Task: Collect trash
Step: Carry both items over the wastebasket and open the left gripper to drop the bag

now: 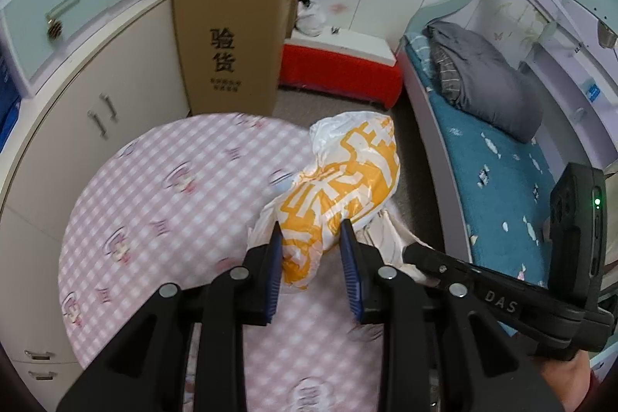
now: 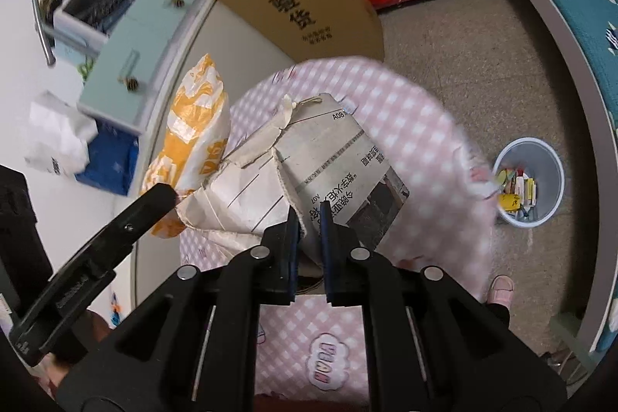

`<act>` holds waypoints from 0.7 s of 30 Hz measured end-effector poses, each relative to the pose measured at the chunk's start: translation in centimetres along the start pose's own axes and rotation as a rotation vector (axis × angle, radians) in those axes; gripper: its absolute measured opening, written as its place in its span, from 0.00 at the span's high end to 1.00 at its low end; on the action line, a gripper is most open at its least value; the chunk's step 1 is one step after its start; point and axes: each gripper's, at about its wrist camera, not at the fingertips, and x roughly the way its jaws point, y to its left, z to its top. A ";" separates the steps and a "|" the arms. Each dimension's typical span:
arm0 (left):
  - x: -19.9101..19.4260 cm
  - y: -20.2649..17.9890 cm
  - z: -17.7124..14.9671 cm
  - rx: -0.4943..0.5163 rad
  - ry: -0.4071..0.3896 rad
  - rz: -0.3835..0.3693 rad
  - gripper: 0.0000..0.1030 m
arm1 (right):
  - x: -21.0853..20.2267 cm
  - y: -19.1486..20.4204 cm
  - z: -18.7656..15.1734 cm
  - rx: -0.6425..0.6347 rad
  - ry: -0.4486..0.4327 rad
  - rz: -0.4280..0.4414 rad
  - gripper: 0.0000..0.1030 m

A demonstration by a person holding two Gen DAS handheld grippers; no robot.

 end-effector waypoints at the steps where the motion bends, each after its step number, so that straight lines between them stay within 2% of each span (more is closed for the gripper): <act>1: 0.3 -1.2 0.3 0.004 -0.001 -0.001 0.74 | -0.8 -0.8 0.4 0.002 -0.005 0.000 0.90; 12: 5.2 -16.7 2.6 -0.009 0.000 -0.044 0.74 | -10.2 -15.2 6.2 0.047 -0.049 -0.068 0.90; 16: 8.2 -21.8 2.4 0.021 0.043 -0.043 0.74 | -12.8 -20.3 7.4 0.099 -0.067 -0.089 0.90; 21: 11.2 -25.8 1.9 0.060 0.110 -0.022 0.74 | -14.8 -25.5 8.3 0.176 -0.085 -0.095 0.90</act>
